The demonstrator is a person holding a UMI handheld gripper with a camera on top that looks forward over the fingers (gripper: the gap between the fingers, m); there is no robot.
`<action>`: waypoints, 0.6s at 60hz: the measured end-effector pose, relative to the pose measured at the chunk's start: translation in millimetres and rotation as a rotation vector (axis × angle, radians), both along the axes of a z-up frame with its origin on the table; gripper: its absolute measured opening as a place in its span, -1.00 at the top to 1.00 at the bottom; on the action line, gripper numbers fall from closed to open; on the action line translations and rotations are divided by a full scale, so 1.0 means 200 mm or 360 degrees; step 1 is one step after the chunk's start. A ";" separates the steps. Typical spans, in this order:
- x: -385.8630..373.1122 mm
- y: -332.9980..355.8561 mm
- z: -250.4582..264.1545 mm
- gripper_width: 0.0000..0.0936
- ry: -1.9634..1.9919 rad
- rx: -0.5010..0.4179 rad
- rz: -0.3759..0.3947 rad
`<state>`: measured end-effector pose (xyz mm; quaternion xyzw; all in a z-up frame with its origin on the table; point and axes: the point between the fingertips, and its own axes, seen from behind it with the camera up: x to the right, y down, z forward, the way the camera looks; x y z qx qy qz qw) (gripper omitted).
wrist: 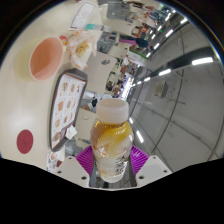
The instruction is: Pour water
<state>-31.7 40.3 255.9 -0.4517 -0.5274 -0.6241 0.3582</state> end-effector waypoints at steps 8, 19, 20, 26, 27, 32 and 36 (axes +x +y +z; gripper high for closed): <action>-0.25 0.04 -0.17 0.03 -0.0387 -0.0076 0.0167; -0.34 0.04 -0.34 0.03 -0.0571 -0.0173 0.0193; -0.34 0.04 -0.35 0.03 -0.0562 -0.0178 0.0190; -0.32 0.04 -0.35 0.03 -0.0440 -0.0203 0.0172; -0.31 0.04 -0.35 0.03 -0.0405 -0.0209 0.0164; -0.27 0.03 -0.30 0.03 -0.0052 -0.0228 0.0141; -0.23 0.01 -0.24 0.03 0.0331 -0.0242 0.0091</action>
